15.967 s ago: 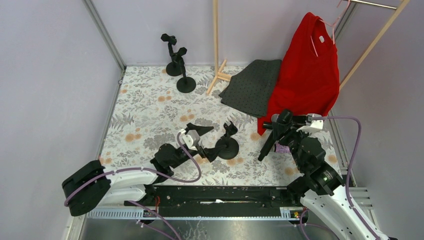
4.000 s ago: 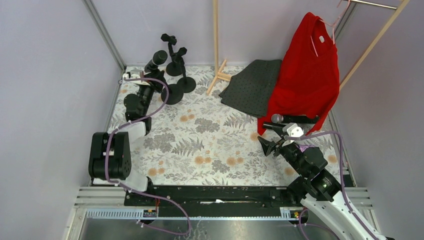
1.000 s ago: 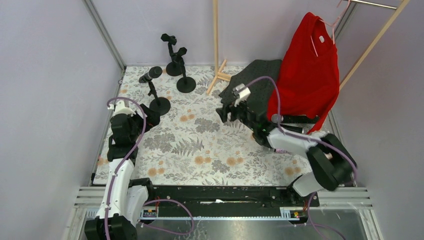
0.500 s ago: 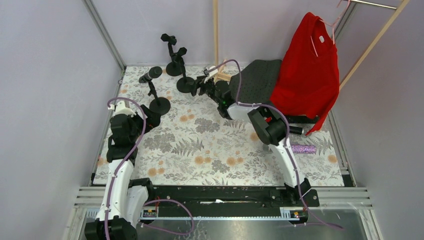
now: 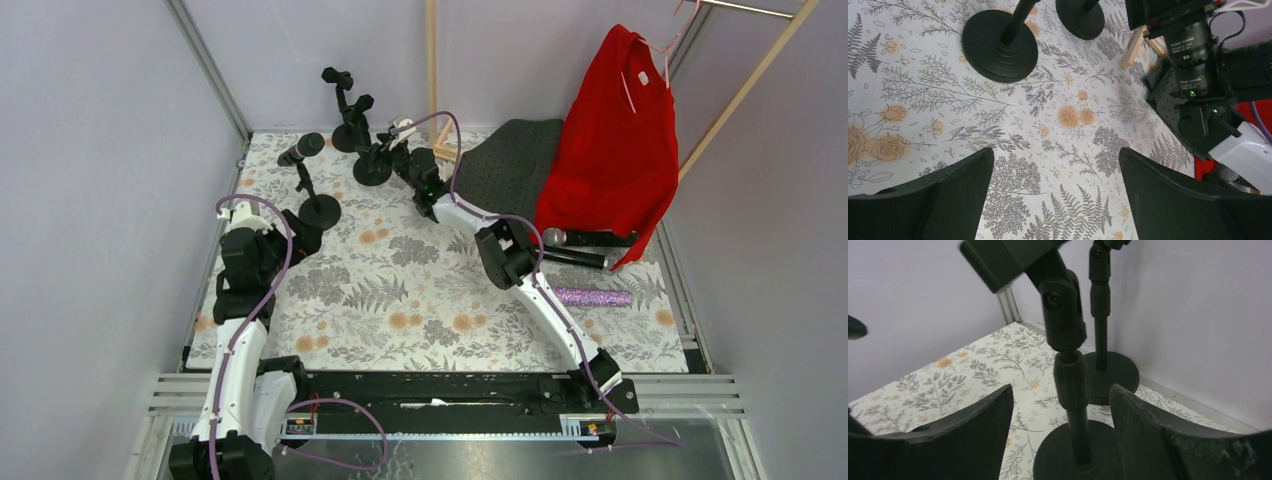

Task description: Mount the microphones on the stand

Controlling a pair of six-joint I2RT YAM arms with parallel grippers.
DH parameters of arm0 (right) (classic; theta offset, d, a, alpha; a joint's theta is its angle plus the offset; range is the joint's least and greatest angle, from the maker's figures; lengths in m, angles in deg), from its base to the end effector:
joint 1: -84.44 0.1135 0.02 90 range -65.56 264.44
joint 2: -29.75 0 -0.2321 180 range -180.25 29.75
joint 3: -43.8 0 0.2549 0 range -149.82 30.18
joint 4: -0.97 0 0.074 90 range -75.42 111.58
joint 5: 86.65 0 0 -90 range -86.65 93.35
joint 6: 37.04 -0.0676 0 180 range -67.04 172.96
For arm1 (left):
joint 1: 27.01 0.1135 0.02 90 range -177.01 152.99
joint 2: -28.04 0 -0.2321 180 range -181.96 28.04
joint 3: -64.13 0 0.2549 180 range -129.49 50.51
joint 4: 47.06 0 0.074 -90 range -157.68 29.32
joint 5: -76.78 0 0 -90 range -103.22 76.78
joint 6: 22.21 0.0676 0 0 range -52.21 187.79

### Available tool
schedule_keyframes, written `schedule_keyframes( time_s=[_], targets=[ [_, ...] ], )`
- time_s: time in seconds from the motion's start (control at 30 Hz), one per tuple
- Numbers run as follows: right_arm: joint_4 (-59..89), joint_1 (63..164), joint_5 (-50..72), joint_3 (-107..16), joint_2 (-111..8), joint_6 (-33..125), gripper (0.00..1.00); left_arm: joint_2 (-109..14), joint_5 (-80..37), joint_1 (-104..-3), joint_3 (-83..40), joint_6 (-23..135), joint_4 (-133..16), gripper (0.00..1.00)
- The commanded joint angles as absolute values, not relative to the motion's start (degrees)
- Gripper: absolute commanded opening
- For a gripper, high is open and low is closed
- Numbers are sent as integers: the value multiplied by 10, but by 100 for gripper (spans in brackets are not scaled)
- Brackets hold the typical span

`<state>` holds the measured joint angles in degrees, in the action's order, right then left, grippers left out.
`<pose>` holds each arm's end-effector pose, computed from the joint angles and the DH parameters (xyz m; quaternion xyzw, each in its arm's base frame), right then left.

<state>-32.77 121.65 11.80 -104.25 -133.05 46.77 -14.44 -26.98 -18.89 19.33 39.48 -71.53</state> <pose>0.4889 0.3837 0.1631 -0.2127 0.5421 0.3399 0.7385 0.2328 0.0170 0.2279 -0.1940 0.8034 -0.1950 0.5281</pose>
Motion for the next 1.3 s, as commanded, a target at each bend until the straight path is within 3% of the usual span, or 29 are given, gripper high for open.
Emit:
schedule_keyframes(
  time_s=[0.0,0.3,0.77,0.93,1.07,1.27],
  targets=[
    [-295,1206,94,-1131,-1371,497,77,-144,-284,-190,167,403,-694,99],
    [-318,1205,89,-1182,-1422,483,76,-145,-288,-190,168,404,-692,99],
    [-348,1206,116,-1170,-1425,483,39,-150,-293,-190,169,403,-687,99],
    [-379,1206,134,-1096,-1379,492,21,-152,-290,-190,167,405,-687,98],
    [-410,1206,150,-1025,-1329,501,19,-153,-290,-190,167,405,-687,98],
    [-503,1206,163,-822,-1207,507,18,-155,-286,-189,167,405,-686,98]
  ],
)
